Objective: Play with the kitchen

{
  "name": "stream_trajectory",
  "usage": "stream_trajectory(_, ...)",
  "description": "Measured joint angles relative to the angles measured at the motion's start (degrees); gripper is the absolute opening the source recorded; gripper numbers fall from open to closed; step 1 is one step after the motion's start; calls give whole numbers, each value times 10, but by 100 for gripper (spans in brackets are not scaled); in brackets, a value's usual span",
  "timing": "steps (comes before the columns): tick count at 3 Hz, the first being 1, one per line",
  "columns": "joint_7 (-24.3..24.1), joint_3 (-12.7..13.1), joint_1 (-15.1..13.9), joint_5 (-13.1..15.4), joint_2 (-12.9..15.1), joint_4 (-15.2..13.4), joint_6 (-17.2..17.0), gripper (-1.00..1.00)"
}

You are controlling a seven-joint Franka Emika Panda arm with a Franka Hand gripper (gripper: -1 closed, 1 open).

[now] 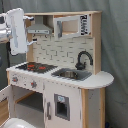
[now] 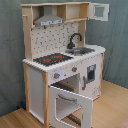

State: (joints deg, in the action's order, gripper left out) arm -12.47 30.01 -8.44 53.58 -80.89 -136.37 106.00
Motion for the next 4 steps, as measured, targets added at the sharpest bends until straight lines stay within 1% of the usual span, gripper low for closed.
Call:
stream_trajectory(1, -15, -18, 0, -4, 2, 0, 26, 100)
stream_trajectory(2, -16, -22, 0, -4, 2, 0, 32, -100)
stream_trajectory(3, -17, -32, 0, -5, 2, -1, 44, -100)
stream_trajectory(4, -17, -63, 1, -5, 3, -9, 94, -100)
